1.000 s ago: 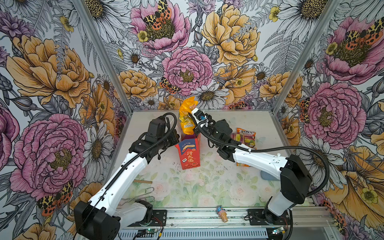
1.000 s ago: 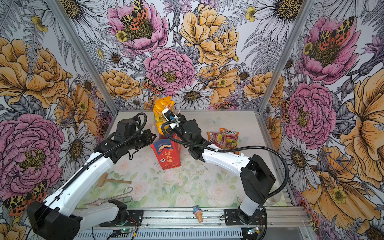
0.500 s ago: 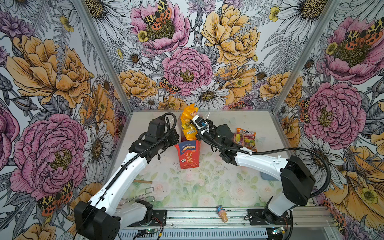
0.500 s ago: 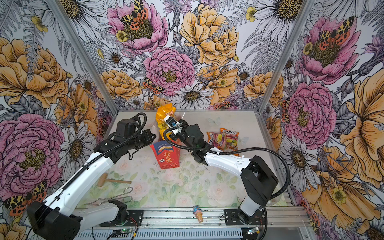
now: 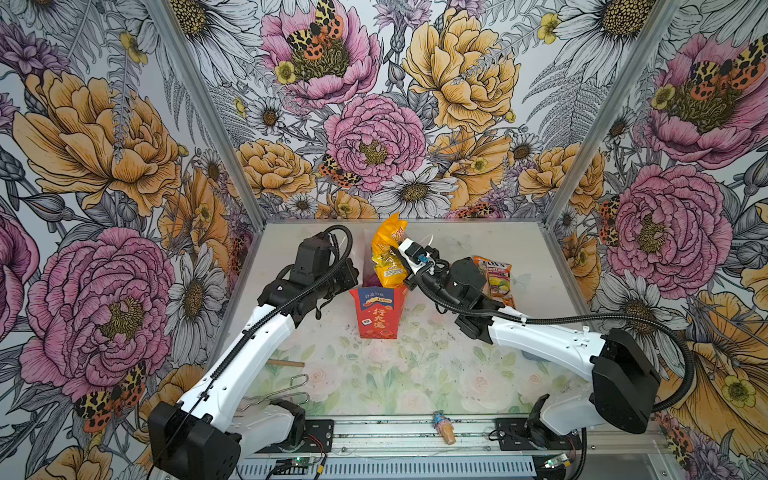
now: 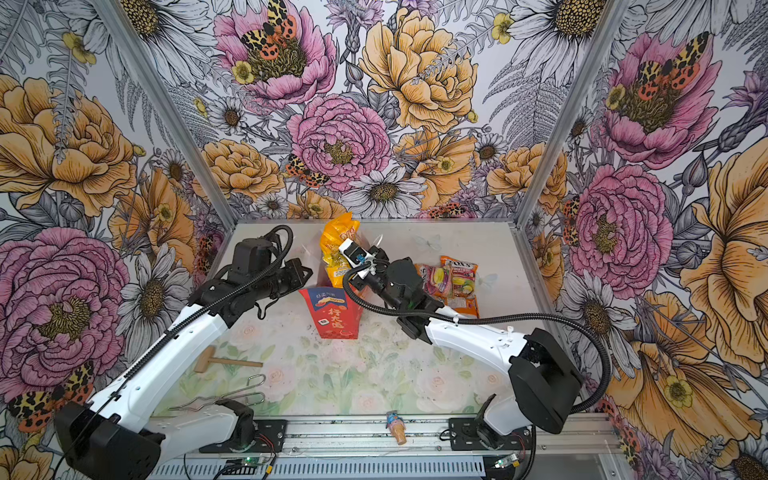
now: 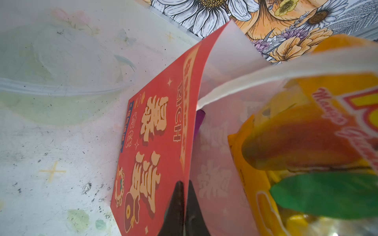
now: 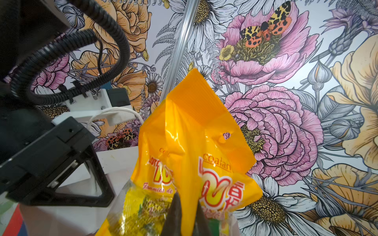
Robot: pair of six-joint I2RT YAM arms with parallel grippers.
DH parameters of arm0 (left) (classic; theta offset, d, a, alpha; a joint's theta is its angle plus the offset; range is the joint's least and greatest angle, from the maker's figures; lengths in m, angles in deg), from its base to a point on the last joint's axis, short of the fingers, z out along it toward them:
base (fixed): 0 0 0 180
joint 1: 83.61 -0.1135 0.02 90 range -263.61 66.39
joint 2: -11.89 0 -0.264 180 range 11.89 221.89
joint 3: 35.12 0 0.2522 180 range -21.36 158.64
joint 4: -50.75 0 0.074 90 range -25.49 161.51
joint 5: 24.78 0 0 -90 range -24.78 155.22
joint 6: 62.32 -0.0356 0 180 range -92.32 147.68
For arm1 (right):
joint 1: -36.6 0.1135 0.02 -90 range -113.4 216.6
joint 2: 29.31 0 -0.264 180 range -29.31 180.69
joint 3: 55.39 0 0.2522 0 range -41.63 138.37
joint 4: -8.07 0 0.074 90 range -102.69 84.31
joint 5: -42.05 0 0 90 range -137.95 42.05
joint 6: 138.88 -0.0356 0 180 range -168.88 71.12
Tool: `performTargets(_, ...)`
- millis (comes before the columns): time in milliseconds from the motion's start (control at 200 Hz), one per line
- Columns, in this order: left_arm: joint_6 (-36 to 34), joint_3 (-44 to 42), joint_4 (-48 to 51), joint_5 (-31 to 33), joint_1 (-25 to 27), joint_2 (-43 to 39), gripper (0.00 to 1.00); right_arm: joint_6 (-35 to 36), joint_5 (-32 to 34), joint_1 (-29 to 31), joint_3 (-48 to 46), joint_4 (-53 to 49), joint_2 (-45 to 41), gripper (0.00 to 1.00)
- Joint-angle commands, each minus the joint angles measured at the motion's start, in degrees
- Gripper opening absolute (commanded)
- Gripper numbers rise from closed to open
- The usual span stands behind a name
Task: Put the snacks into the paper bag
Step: 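Lower the yellow gummy bag into the paper bag held by the left gripper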
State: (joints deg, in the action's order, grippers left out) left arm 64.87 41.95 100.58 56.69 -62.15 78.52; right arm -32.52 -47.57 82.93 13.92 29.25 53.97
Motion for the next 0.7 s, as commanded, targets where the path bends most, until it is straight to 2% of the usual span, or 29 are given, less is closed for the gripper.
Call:
performTargets(0, 0.4, -0.5, -2.7, 0.1, -0.4, -0.2, 0.0, 0.0, 1.3, 0.4, -0.8, 6.7, -2.9, 0.0)
performTargets(696, 0.7, -0.2, -2.7, 0.4, 0.0, 0.2, 0.0, 3.4, 4.8, 2.4, -4.2, 10.5, -3.4, 0.0)
